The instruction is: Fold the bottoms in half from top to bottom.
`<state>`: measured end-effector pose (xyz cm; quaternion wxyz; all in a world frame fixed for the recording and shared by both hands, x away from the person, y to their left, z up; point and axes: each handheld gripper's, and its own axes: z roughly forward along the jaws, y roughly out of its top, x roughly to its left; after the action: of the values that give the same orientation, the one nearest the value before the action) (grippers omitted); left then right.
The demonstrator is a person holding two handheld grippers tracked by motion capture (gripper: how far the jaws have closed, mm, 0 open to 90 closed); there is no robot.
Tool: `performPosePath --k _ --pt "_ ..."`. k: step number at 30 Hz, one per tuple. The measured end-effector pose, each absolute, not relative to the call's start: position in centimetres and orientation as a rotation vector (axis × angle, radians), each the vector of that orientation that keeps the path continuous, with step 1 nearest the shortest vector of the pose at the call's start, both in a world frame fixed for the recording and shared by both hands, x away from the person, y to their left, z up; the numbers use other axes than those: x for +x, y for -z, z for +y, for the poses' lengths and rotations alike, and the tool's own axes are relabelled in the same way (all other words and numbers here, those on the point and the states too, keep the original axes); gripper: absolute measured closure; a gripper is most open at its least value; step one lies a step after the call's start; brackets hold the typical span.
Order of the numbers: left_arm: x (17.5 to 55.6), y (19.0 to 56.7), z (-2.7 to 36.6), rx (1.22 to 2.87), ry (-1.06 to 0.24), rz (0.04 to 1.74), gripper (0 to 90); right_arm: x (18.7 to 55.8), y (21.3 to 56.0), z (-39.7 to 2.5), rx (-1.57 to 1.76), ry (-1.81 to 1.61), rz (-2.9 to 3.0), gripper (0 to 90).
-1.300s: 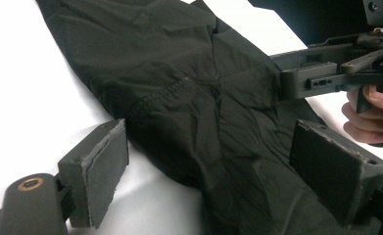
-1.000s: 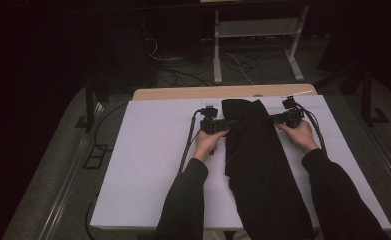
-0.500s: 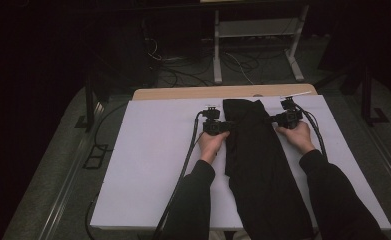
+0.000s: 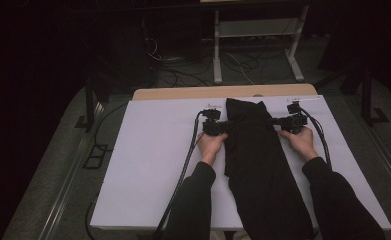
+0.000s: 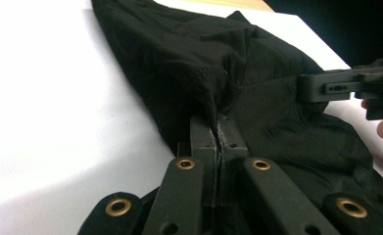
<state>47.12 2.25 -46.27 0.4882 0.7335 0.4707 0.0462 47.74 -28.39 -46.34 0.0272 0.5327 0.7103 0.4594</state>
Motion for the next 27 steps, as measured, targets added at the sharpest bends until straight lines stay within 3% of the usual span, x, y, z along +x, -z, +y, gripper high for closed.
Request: performPosePath --k 27 --pt "44.8 44.2 2.8 1.755 -0.122 1.061 87.3 44.6 43.6 -28.6 1.595 -1.614 2.140 84.0"
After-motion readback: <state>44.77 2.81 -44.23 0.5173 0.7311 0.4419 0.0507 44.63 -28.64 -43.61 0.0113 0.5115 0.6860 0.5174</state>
